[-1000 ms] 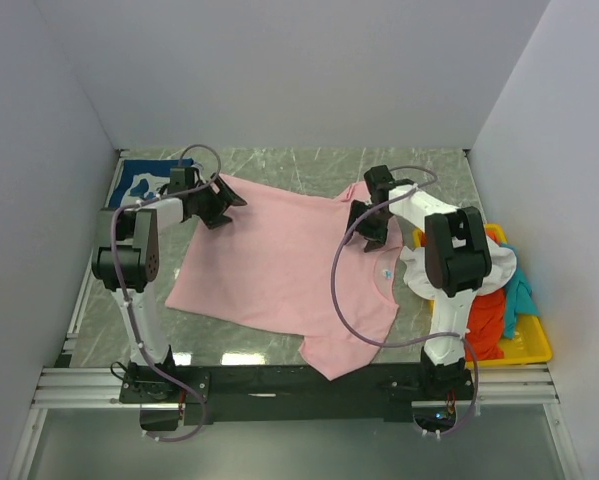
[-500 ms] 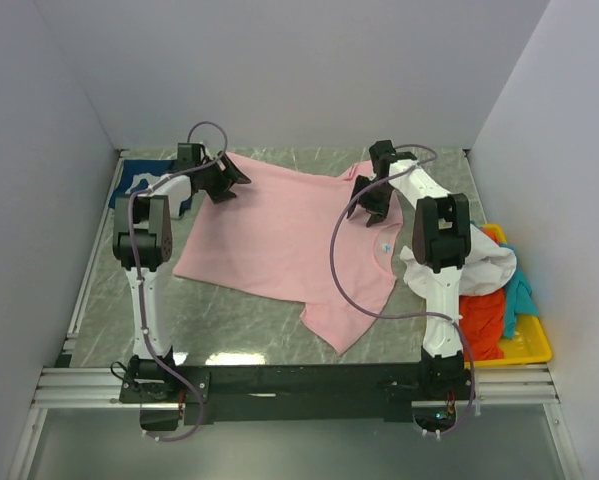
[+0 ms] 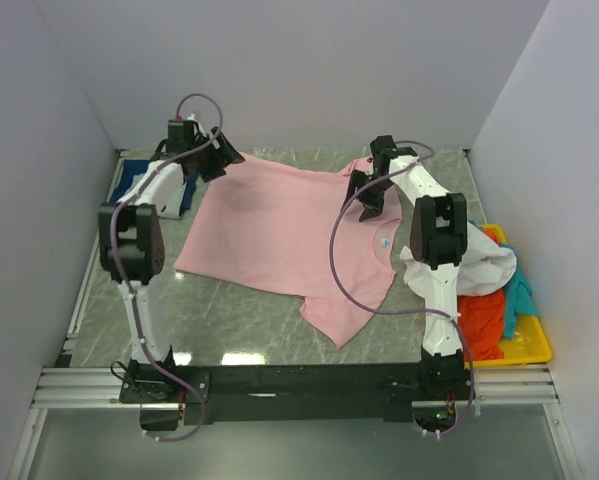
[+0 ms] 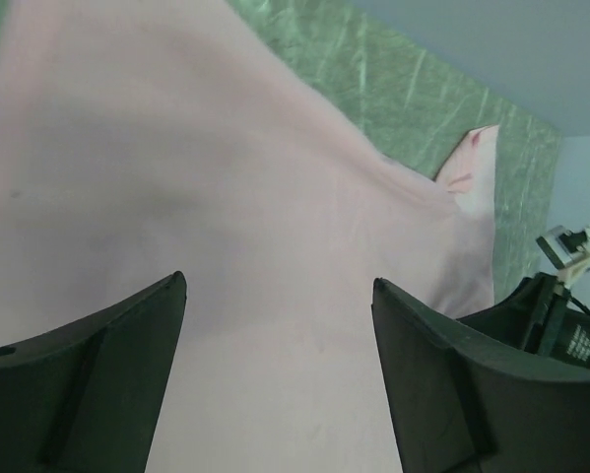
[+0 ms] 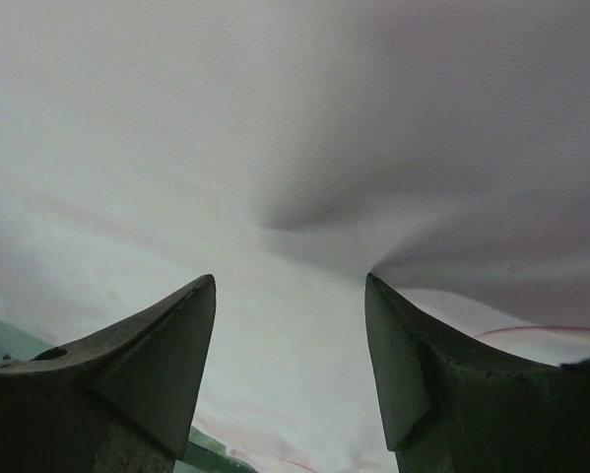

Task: Fold and stack the t-shirts
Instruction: Fold the tshirt

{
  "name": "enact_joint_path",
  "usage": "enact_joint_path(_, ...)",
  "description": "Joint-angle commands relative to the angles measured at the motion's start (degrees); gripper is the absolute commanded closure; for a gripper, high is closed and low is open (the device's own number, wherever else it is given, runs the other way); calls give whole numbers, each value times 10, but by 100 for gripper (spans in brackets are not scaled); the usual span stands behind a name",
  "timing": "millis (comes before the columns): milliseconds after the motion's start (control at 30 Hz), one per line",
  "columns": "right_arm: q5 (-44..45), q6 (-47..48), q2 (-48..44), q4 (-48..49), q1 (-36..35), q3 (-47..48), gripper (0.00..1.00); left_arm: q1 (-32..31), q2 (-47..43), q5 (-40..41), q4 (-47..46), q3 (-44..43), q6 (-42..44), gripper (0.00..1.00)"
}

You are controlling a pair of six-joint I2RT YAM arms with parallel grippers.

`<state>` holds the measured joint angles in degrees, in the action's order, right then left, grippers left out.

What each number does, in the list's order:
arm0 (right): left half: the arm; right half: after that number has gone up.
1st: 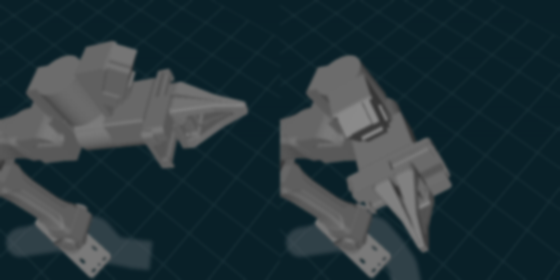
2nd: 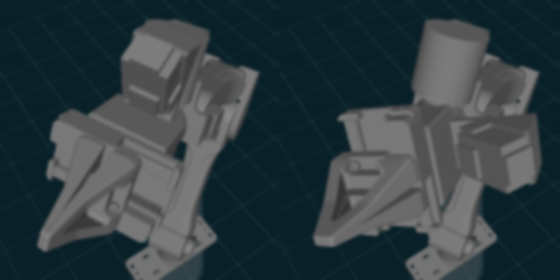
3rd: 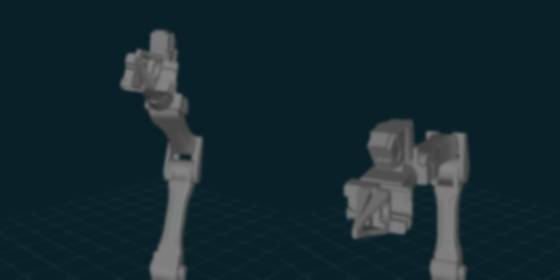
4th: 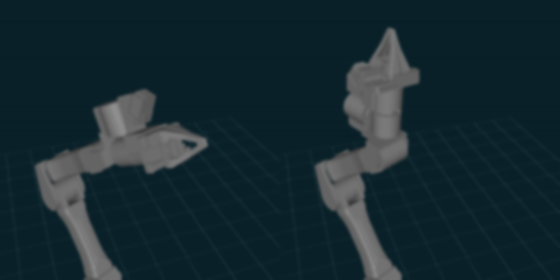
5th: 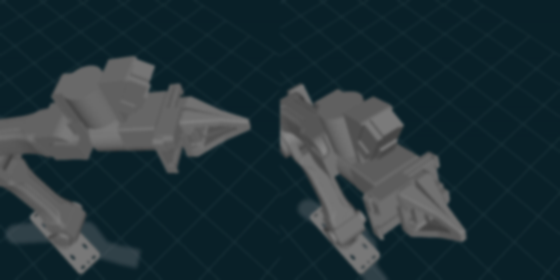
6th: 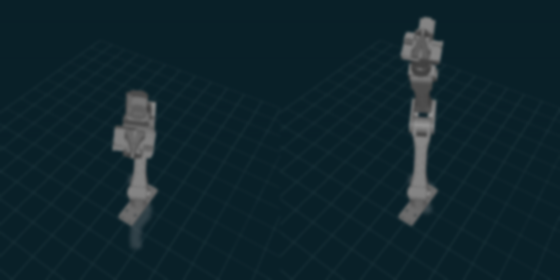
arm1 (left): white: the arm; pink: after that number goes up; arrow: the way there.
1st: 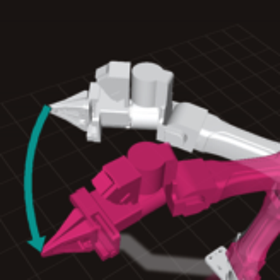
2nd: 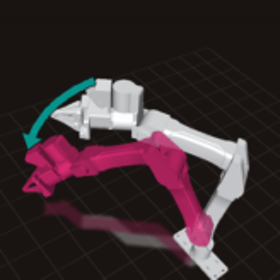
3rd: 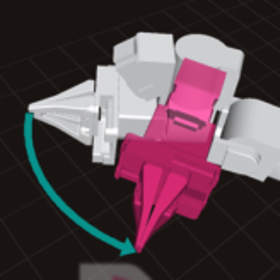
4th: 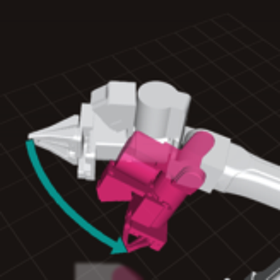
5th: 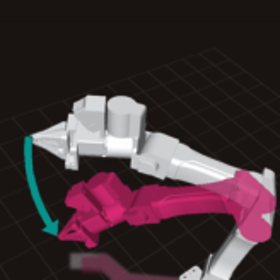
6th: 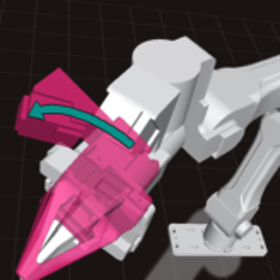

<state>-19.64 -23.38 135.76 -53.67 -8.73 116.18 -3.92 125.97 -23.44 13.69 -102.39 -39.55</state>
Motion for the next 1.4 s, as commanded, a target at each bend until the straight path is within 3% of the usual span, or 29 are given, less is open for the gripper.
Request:
enact_joint_path(0, -44, 9, -57, 18, 1, 11, 32, 2, -154, 77, 47, 60, 60, 20)
enact_joint_path(167, -52, 12, -123, 28, -7, -30, 32, 16, -272, 135, 92, 212, 101, 38)
enact_joint_path(300, -48, 15, -196, 44, -20, -102, 33, 63, -338, 147, 99, 355, 95, 47)
enact_joint_path(433, -39, 18, -234, 45, -35, -144, 33, 103, -390, 139, 91, 432, 92, 53)
enact_joint_path(600, -32, 21, -253, 37, -55, -168, 33, 106, -389, 161, 126, 457, 119, 64)
enact_joint_path(867, -25, 16, -266, 40, -73, -191, 34, 110, -426, 221, 156, 492, 120, 69)
enact_joint_path(1100, -22, 19, -273, 37, -83, -210, 34, 124, -441, 205, 139, 533, 119, 69)
enact_joint_path(1367, -22, 24, -284, 30, -92, -214, 34, 125, -388, 188, 113, 523, 112, 71)
